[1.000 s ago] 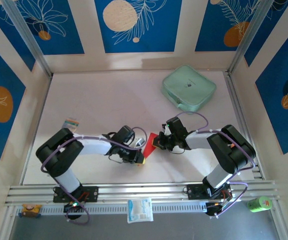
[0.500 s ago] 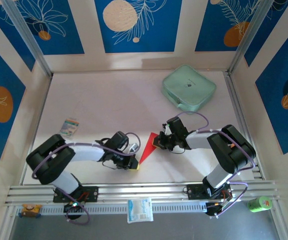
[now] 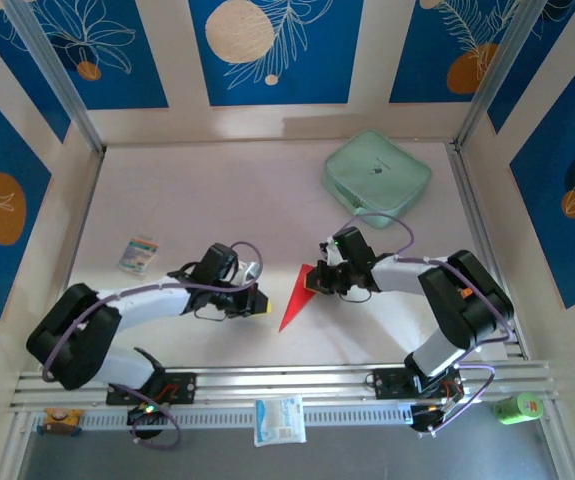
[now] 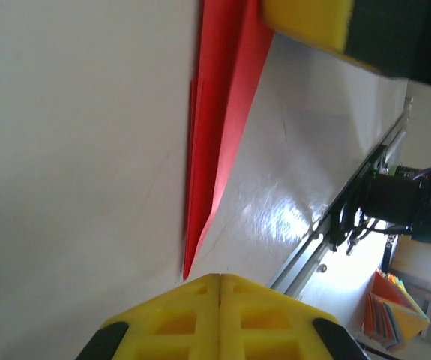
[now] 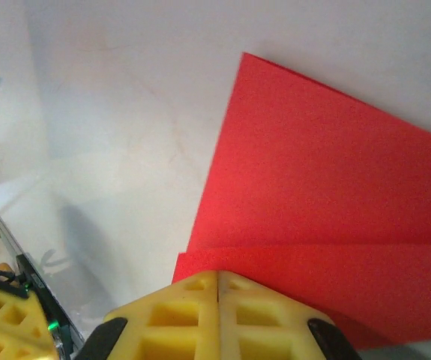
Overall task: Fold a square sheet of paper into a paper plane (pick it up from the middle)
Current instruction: Perform the fifth fold on the wing at the bottom-center of the table, then move a paper plane to the center of the table.
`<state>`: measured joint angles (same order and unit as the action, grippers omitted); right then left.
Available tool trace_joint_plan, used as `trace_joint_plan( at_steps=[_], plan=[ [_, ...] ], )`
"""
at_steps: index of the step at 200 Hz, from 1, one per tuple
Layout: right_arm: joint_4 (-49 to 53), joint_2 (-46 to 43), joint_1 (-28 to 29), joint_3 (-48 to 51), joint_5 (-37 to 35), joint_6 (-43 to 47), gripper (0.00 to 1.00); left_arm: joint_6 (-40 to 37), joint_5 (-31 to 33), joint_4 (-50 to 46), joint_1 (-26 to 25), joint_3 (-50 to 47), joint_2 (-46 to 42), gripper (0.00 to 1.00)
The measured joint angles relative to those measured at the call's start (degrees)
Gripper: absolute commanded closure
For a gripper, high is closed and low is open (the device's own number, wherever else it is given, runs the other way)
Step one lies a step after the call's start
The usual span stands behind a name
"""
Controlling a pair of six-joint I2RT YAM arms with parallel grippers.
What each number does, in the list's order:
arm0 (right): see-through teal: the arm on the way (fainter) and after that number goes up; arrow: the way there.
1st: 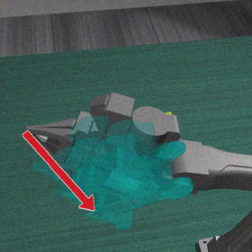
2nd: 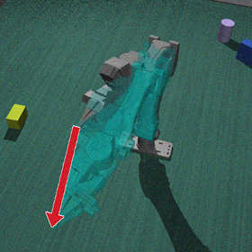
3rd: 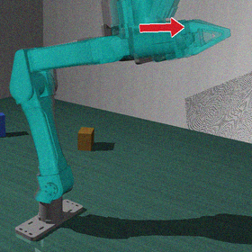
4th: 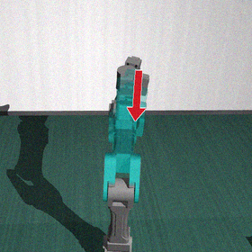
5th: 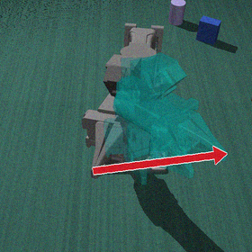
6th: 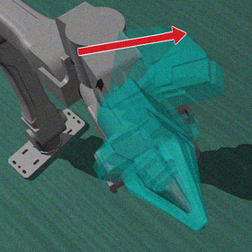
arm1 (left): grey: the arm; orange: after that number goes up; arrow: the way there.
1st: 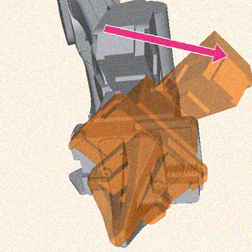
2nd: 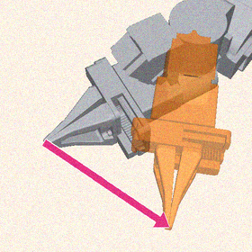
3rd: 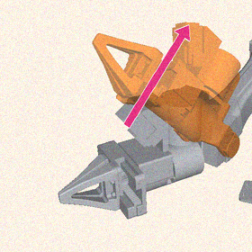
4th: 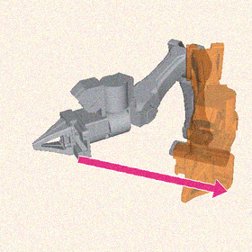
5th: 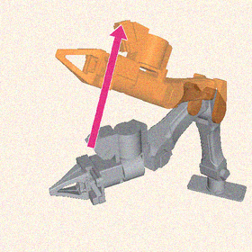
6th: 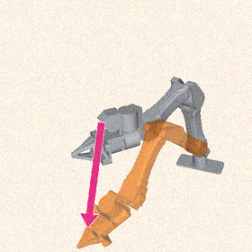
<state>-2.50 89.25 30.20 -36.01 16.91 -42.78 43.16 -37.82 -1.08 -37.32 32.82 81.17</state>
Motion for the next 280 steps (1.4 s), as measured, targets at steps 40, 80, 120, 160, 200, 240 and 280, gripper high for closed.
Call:
trace_joint_plan(
  at_steps=[40, 80, 120, 160, 200, 240, 280],
  plan=[
    [3.52, -12.41, 0.02, 4.24, -6.05, -3.98, 0.86, 0.11, 0.81, 2.84, 0.04, 5.42, 8.20, 0.84],
    [4.15, -20.44, -0.28, 14.58, -8.61, -10.38, 0.75, 1.44, 0.35, 6.78, 0.07, 6.29, 14.82, 0.82],
    [5.07, -22.23, -0.28, 14.93, -8.52, -12.35, 0.74, 2.03, -0.39, 8.63, 0.07, 7.32, 17.92, 0.82],
    [4.11, -19.19, 0.02, 12.63, -7.50, -12.83, 0.74, 2.01, -0.83, 9.25, 0.09, 8.72, 19.43, 0.83],
    [2.29, -13.09, 1.36, 9.73, -5.90, -12.83, 0.75, 1.99, -1.27, 9.20, 0.09, 9.29, 20.09, 0.82],
    [1.22, -8.52, 2.23, 8.07, -5.20, -13.03, 0.76, 1.99, -1.84, 9.20, 0.04, 10.58, 21.18, 0.81],
    [0.37, -6.51, 2.60, 7.08, -4.74, -13.07, 0.77, 1.99, -2.49, 9.11, -0.13, 11.08, 21.68, 0.81]
  ],
)
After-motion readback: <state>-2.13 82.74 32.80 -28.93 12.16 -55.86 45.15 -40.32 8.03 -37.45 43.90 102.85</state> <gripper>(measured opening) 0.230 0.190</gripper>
